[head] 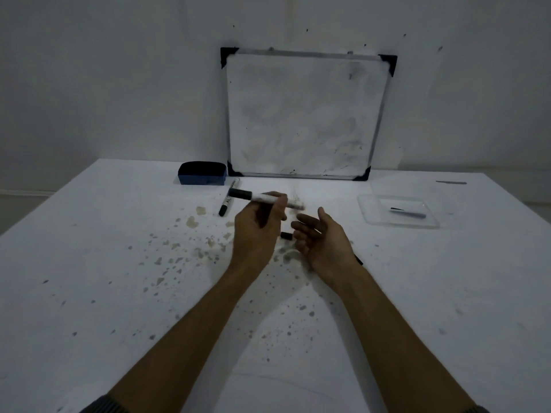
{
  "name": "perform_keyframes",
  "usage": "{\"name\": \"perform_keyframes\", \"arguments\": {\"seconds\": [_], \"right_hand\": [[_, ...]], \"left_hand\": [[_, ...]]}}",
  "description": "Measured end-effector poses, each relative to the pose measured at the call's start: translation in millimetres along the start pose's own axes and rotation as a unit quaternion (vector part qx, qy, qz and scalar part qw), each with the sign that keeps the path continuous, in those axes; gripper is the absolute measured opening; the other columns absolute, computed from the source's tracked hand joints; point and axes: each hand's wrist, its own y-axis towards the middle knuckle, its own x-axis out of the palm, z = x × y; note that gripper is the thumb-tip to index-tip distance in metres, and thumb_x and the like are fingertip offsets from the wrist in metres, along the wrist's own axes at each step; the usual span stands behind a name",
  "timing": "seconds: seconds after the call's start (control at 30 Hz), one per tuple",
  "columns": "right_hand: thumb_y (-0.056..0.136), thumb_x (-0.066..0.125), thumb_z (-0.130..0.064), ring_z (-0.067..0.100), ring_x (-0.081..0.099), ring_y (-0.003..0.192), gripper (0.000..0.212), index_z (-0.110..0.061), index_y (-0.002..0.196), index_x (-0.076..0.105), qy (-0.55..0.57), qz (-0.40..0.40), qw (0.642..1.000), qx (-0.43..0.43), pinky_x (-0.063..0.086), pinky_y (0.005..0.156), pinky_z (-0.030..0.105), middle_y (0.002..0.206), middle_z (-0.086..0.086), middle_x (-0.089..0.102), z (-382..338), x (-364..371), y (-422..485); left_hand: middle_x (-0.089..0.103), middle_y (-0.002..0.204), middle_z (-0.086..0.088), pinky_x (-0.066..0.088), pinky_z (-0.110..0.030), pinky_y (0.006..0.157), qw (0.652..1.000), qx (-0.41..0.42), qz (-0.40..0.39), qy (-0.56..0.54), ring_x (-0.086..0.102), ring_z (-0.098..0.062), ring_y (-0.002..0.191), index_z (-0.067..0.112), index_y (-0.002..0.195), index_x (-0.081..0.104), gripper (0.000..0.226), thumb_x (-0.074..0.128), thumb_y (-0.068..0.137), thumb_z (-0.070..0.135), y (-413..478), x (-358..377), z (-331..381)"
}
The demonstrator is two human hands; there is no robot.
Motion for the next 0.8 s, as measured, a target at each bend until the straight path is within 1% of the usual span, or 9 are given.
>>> {"name": "perform_keyframes", "arguments": {"seconds": [0.03,0.1,0.2,0.3,0.4,0.47,0.53,0.67,0.8], "right_hand": [[0.105,0.047,-0.042,0.015,0.058,0.058,0.048,-0.002,0.107,0.073,-0.011,-0.010,1.000,0.008,0.048,0.050,0.024,0.080,0.009,0.069,1.2,0.0,-0.7],[0.106,0.045,-0.041,0.011,0.048,0.047,0.047,-0.005,0.118,0.072,-0.057,-0.013,0.998,0.011,0.041,0.041,0.023,0.069,0.005,0.060,3.1,0.2,-1.7],[0.107,0.044,-0.035,0.009,0.040,0.039,0.046,0.000,0.129,0.064,-0.058,-0.020,0.998,0.008,0.036,0.035,0.021,0.062,0.004,0.052,2.2,1.4,-0.8],[0.107,0.045,-0.031,0.010,0.042,0.045,0.037,0.000,0.115,0.065,-0.050,-0.022,0.998,0.002,0.035,0.035,0.020,0.061,0.004,0.056,0.5,2.2,-2.2],[0.106,0.047,-0.030,0.012,0.042,0.054,0.031,-0.004,0.099,0.062,-0.032,-0.016,0.999,0.003,0.034,0.036,0.020,0.069,0.005,0.054,0.7,1.4,-0.5],[0.106,0.047,-0.030,0.012,0.038,0.054,0.029,-0.005,0.097,0.058,-0.035,-0.017,0.999,0.000,0.030,0.037,0.020,0.067,0.004,0.052,1.4,-1.1,3.3],[0.107,0.046,-0.029,0.012,0.035,0.054,0.029,-0.005,0.096,0.058,-0.052,-0.017,0.998,-0.008,0.027,0.038,0.020,0.063,0.003,0.050,3.1,-3.3,5.8],[0.105,0.051,-0.026,0.010,0.035,0.052,0.021,-0.007,0.099,0.057,-0.062,-0.018,0.998,-0.010,0.026,0.039,0.020,0.070,0.004,0.050,3.6,-2.0,2.6],[0.104,0.052,-0.026,0.010,0.036,0.050,0.019,-0.007,0.102,0.057,-0.057,-0.021,0.998,0.002,0.028,0.037,0.019,0.071,0.004,0.051,2.5,-3.1,3.3]], "left_hand": [[0.074,0.081,0.006,0.056,-0.023,0.064,0.999,-0.009,-0.036,0.036,0.071,-0.006,0.073,0.012,0.109,0.073,0.024,0.065,0.099,0.031,-3.9,4.6,-3.6],[0.079,0.087,0.000,0.062,-0.035,0.067,0.991,-0.022,-0.095,0.091,0.076,-0.014,0.078,0.015,0.108,0.075,0.026,0.065,0.098,0.038,-8.9,9.6,-13.5],[0.080,0.092,-0.001,0.064,-0.041,0.082,0.993,-0.024,-0.077,0.085,0.078,-0.014,0.086,0.015,0.108,0.075,0.027,0.066,0.098,0.039,-5.9,4.9,-19.0],[0.080,0.092,0.005,0.063,-0.034,0.084,0.996,-0.010,-0.061,0.057,0.077,-0.009,0.088,0.016,0.107,0.074,0.020,0.065,0.099,0.032,-5.8,2.4,-11.6],[0.074,0.076,0.020,0.056,-0.017,0.072,0.999,0.023,-0.031,0.039,0.070,0.002,0.077,0.028,0.098,0.071,0.006,0.065,0.099,0.026,-5.3,1.6,-5.5],[0.075,0.079,0.017,0.055,-0.018,0.073,0.997,0.016,-0.049,0.058,0.071,0.000,0.078,0.031,0.098,0.072,0.005,0.066,0.098,0.029,-2.0,-1.3,-9.7],[0.078,0.087,0.008,0.057,-0.023,0.077,0.993,-0.006,-0.077,0.088,0.074,-0.003,0.083,0.026,0.103,0.075,0.013,0.068,0.097,0.034,-1.6,-3.1,-14.5],[0.070,0.076,0.008,0.047,-0.009,0.059,0.998,-0.027,-0.036,0.033,0.063,0.006,0.059,0.007,0.110,0.074,0.023,0.066,0.099,0.026,1.9,-6.2,-10.8],[0.068,0.072,0.013,0.044,-0.010,0.056,0.998,-0.047,-0.027,0.024,0.058,0.006,0.057,0.015,0.107,0.076,0.018,0.068,0.097,0.029,3.2,-11.0,-14.7]]}}
